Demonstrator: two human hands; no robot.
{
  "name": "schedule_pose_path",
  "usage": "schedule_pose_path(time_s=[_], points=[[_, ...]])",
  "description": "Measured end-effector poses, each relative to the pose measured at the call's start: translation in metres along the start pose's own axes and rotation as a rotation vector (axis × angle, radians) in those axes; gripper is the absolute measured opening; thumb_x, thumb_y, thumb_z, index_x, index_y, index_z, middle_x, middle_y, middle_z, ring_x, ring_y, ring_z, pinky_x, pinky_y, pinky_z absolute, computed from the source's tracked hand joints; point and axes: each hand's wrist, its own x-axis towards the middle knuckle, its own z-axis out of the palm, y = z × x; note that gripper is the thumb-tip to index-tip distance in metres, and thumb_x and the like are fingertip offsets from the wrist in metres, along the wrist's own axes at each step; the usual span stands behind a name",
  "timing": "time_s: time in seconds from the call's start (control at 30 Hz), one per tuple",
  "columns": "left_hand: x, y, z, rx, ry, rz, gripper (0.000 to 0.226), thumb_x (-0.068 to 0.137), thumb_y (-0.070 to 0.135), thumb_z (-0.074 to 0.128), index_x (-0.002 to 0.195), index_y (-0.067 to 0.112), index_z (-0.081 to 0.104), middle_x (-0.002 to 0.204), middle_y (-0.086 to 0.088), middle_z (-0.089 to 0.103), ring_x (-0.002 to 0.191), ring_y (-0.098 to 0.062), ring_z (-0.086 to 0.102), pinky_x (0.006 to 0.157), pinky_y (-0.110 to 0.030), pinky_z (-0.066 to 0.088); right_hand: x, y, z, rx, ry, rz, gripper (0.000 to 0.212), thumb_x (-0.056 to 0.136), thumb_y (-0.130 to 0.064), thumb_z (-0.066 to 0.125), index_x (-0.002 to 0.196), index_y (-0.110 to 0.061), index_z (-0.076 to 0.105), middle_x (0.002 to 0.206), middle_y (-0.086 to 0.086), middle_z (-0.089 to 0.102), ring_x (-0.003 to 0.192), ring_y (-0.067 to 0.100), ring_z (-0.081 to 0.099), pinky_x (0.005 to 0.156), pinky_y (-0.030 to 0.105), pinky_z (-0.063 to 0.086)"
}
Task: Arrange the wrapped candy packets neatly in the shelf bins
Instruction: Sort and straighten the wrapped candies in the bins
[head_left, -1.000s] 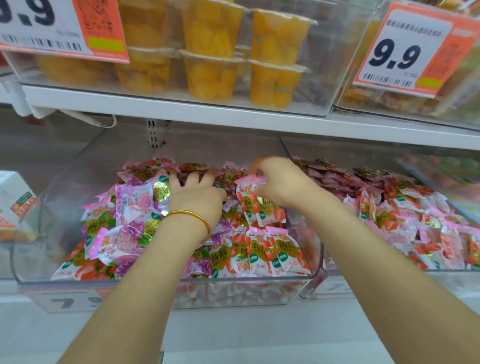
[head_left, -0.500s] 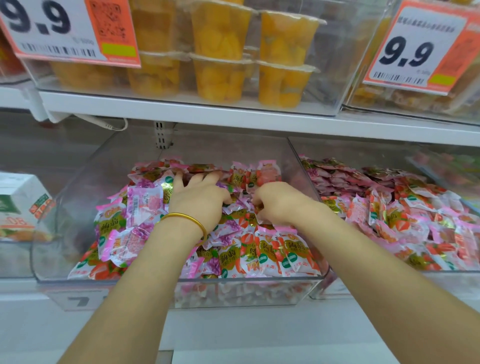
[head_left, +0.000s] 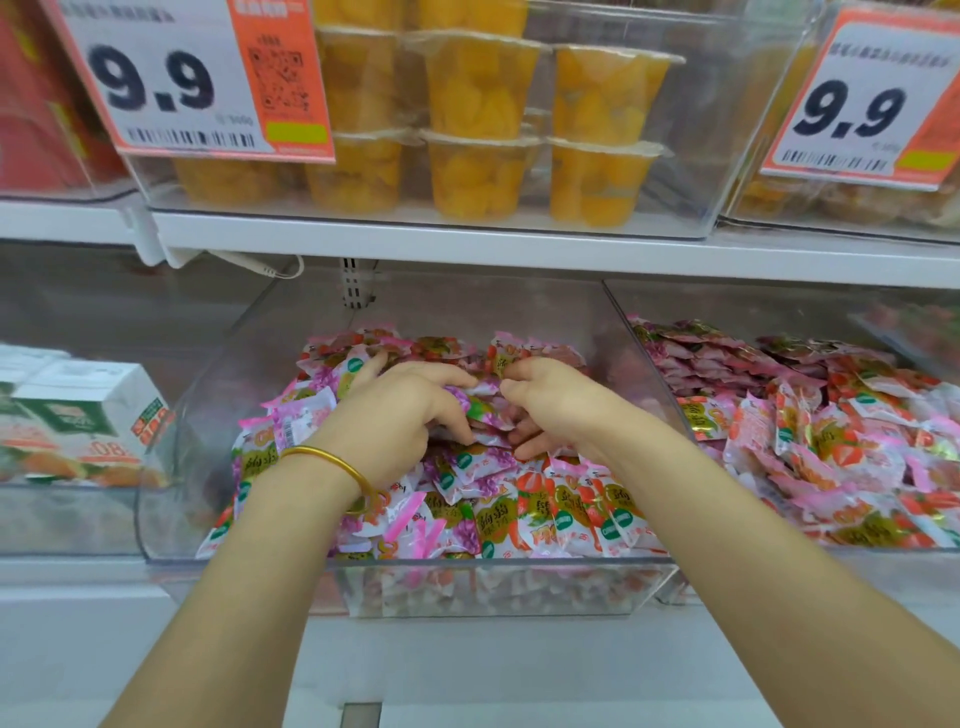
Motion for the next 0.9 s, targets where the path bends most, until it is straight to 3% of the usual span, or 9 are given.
schedule_pose_path(time_s=[0.1, 0.2, 0.3, 0.47, 0.67, 0.73, 0.77, 0.83, 0.9], points=[[-0.005, -0.005, -0.008, -0.092, -0.044, 0.026, 0.024, 0.082, 0.004, 0.062, 0.091, 0.022, 0.075, 0.12, 0.007, 0.062, 0.117, -0.009, 0.049, 0.11, -0.031, 0.024, -0.008, -0.002, 0.004, -0.1, -0.04, -0.073, 0.039, 0.099, -0.027, 0.045, 0.131, -0.004, 0.049, 0.095, 0.01, 0.059, 0.077, 0.021, 0.059, 0.064, 0.031, 0.056], [-0.013, -0.009, -0.016, -0.198, -0.076, 0.019, 0.056, 0.07, -0.012, 0.057, 0.052, 0.04, 0.066, 0.11, 0.023, 0.058, 0.111, 0.007, 0.046, 0.116, -0.031, 0.002, -0.017, -0.004, 0.012, -0.233, -0.08, -0.168, 0.029, 0.094, -0.021, 0.054, 0.108, 0.004, 0.061, 0.067, 0.005, 0.056, 0.058, 0.017, 0.051, 0.052, 0.028, 0.047], [-0.022, -0.015, -0.021, -0.312, -0.136, -0.01, 0.056, 0.067, -0.011, 0.054, 0.037, 0.036, 0.055, 0.102, 0.029, 0.059, 0.109, 0.021, 0.039, 0.116, -0.036, -0.008, -0.025, -0.006, 0.016, -0.456, -0.077, -0.231, 0.025, 0.088, -0.021, 0.063, 0.093, 0.003, 0.062, 0.074, 0.017, 0.052, 0.063, 0.023, 0.048, 0.058, 0.032, 0.04], [-0.028, -0.014, -0.023, -0.508, -0.118, -0.089, 0.05, 0.064, -0.019, 0.045, 0.041, 0.024, 0.053, 0.088, 0.017, 0.071, 0.111, 0.018, 0.042, 0.117, -0.04, -0.008, -0.024, -0.011, 0.004, -0.38, 0.045, -0.245, 0.018, 0.093, -0.014, 0.056, 0.102, -0.002, 0.065, 0.091, 0.01, 0.062, 0.079, 0.029, 0.065, 0.069, 0.036, 0.057], [-0.031, -0.011, -0.017, -0.417, -0.006, -0.072, 0.052, 0.067, -0.023, 0.041, 0.054, 0.026, 0.054, 0.085, 0.012, 0.069, 0.114, 0.005, 0.049, 0.117, -0.036, -0.005, -0.023, -0.007, 0.012, -0.41, -0.07, -0.238, 0.071, 0.08, -0.034, 0.073, 0.138, -0.012, 0.039, 0.134, 0.008, 0.048, 0.111, 0.022, 0.055, 0.084, 0.03, 0.048], [-0.031, -0.012, -0.015, -0.418, 0.09, -0.065, 0.053, 0.066, -0.023, 0.041, 0.062, 0.028, 0.055, 0.089, 0.007, 0.065, 0.108, -0.005, 0.054, 0.115, -0.035, 0.015, -0.025, -0.004, 0.014, -0.477, -0.011, -0.289, 0.074, 0.074, -0.034, 0.078, 0.134, -0.014, 0.04, 0.131, 0.004, 0.047, 0.108, 0.018, 0.05, 0.084, 0.027, 0.043], [-0.031, -0.011, -0.015, -0.419, 0.138, -0.064, 0.052, 0.066, -0.022, 0.041, 0.066, 0.029, 0.056, 0.09, 0.004, 0.062, 0.098, -0.005, 0.055, 0.103, -0.029, 0.032, -0.026, -0.004, 0.014, -0.493, -0.003, -0.303, 0.074, 0.071, -0.033, 0.08, 0.132, -0.015, 0.041, 0.127, 0.003, 0.049, 0.103, 0.017, 0.049, 0.082, 0.028, 0.043], [-0.032, -0.011, -0.015, -0.406, 0.188, -0.084, 0.046, 0.07, -0.016, 0.045, 0.075, 0.027, 0.059, 0.092, 0.001, 0.056, 0.079, -0.002, 0.049, 0.071, -0.012, 0.036, -0.029, -0.002, 0.015, -0.535, -0.039, -0.321, 0.07, 0.069, -0.029, 0.082, 0.127, -0.017, 0.044, 0.121, 0.002, 0.051, 0.1, 0.017, 0.049, 0.082, 0.031, 0.045], [-0.031, -0.01, -0.013, -0.365, 0.168, -0.087, 0.029, 0.079, -0.001, 0.051, 0.089, 0.023, 0.063, 0.097, 0.004, 0.056, 0.08, 0.0, 0.049, 0.07, -0.009, 0.036, -0.029, -0.001, 0.015, -0.556, -0.071, -0.357, 0.062, 0.07, -0.024, 0.081, 0.121, -0.018, 0.047, 0.11, -0.001, 0.052, 0.095, 0.018, 0.05, 0.077, 0.03, 0.044]])
